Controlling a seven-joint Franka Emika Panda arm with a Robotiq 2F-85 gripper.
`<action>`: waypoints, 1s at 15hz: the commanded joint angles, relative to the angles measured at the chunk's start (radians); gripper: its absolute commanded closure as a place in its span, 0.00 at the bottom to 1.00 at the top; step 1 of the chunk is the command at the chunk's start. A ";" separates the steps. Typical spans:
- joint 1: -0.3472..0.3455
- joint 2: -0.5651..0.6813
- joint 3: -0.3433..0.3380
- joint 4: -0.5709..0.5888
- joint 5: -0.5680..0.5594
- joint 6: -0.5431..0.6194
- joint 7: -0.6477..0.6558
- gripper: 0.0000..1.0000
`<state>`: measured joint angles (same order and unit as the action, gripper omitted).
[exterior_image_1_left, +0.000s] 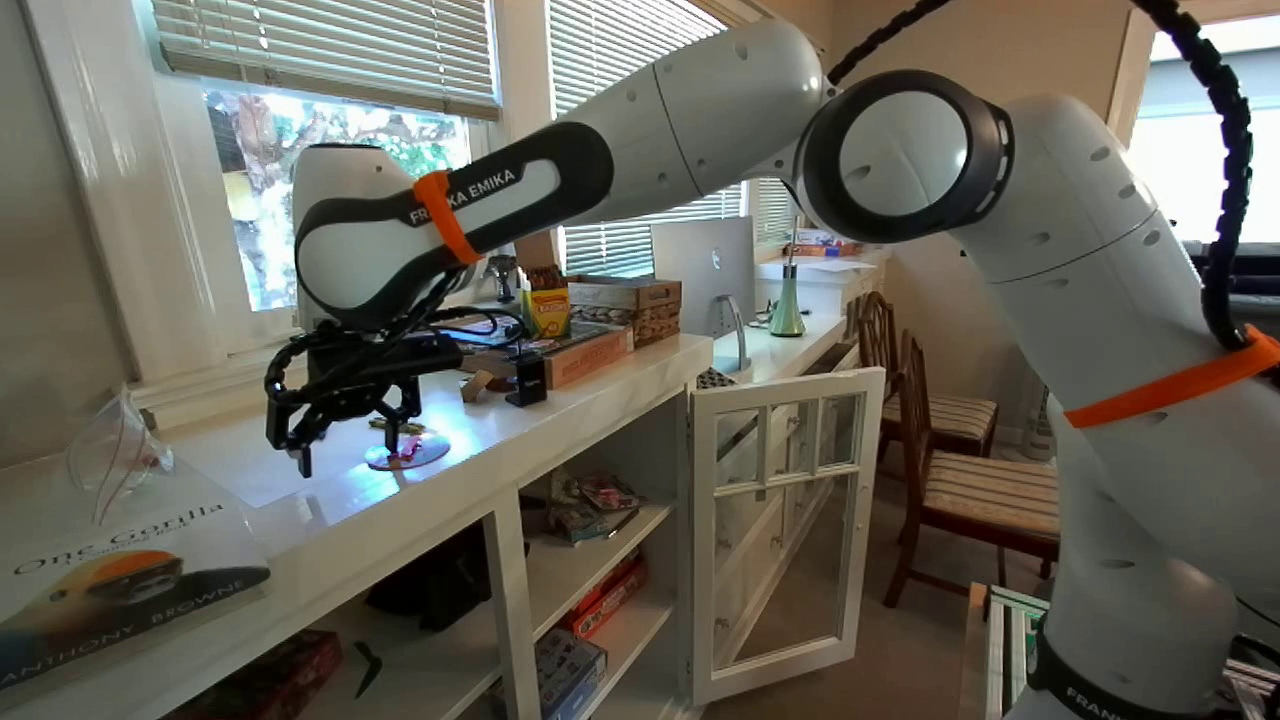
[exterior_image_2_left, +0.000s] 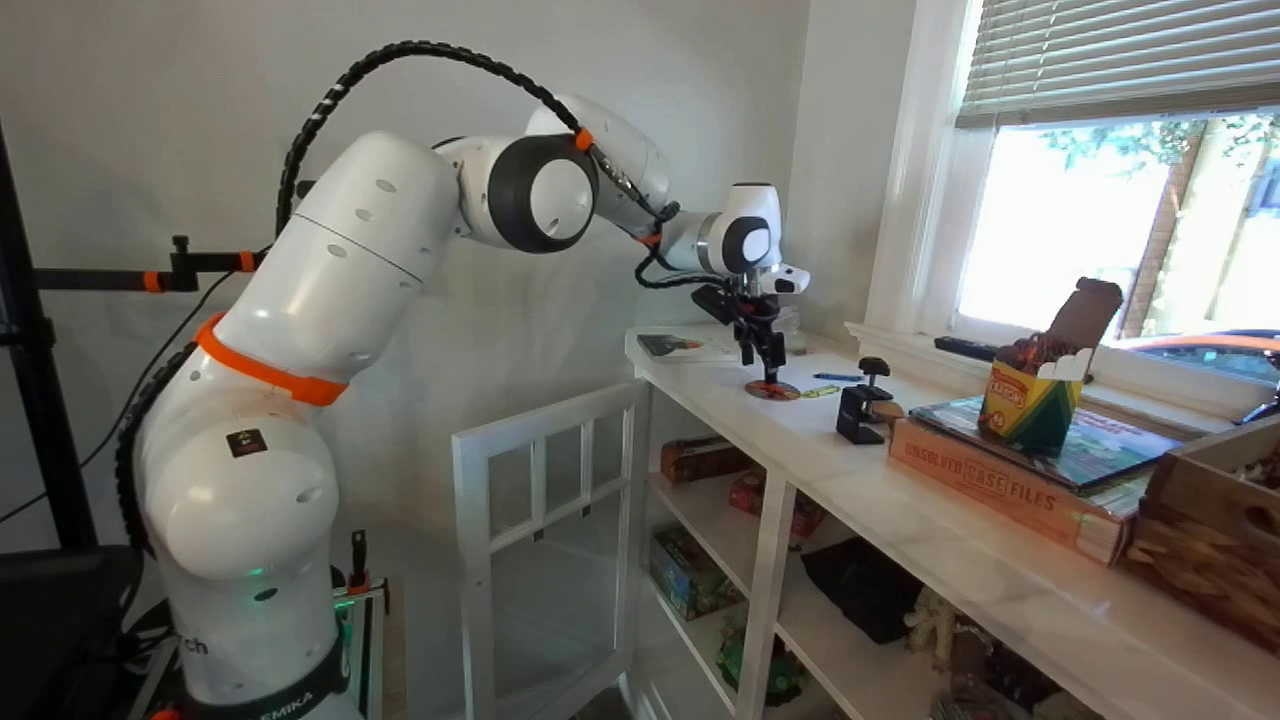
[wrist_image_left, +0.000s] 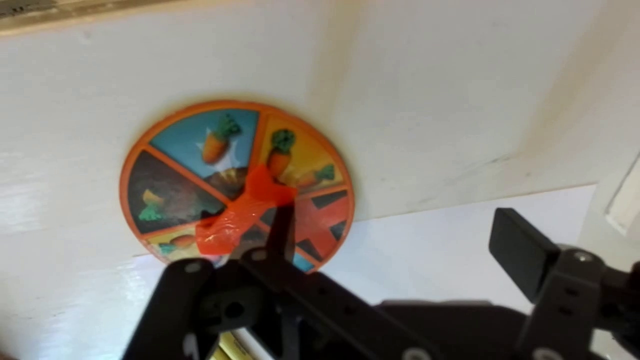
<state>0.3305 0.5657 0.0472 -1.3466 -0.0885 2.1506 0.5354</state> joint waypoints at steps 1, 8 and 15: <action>0.008 -0.031 -0.004 -0.035 -0.006 -0.025 -0.010 0.00; 0.010 -0.035 -0.006 -0.040 -0.015 -0.047 -0.011 0.00; 0.010 -0.040 -0.009 -0.047 -0.026 -0.061 -0.009 0.00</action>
<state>0.3335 0.5569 0.0461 -1.3530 -0.1017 2.1107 0.5286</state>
